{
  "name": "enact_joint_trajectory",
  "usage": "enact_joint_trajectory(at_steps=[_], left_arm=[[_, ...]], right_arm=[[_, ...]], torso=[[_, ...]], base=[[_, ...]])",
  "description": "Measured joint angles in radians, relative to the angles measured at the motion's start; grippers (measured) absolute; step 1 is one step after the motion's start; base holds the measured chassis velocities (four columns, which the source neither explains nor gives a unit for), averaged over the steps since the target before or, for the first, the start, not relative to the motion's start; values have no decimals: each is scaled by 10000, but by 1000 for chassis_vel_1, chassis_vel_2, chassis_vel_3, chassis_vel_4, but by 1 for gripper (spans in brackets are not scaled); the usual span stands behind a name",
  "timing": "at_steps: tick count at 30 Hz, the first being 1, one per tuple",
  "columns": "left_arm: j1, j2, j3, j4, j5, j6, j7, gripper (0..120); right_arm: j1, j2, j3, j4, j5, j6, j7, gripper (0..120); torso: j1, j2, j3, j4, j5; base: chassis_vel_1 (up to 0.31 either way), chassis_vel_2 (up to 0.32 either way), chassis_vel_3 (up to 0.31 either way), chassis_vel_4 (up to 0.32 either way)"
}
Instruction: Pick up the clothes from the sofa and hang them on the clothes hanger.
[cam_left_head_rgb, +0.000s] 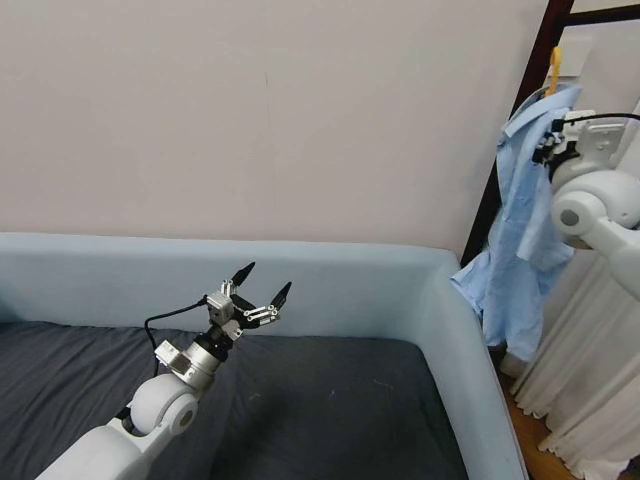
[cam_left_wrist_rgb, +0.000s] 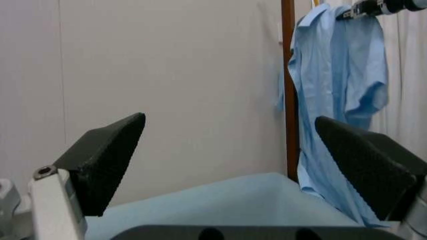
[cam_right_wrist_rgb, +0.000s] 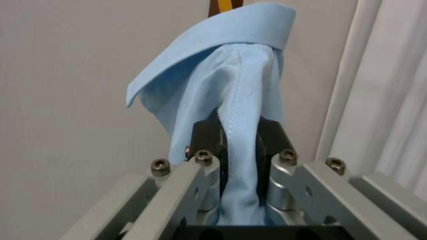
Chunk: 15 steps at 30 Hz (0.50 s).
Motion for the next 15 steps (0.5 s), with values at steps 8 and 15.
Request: enact_joint_trajectory(at_steps=[8,15], left_arm=[[7,0,-13,32,5,4,3,100],[5,-44,-18,61,16,19,3,100]], right_arm=[[280,213,-166,-303,-177,34,132,8],[861,423,-483,-788,-98,193,358,8]], torso=[[0,0,-1,1,4],[0,1,-2,11,-2]], base=[[0,0,0,0],[0,0,0,0]])
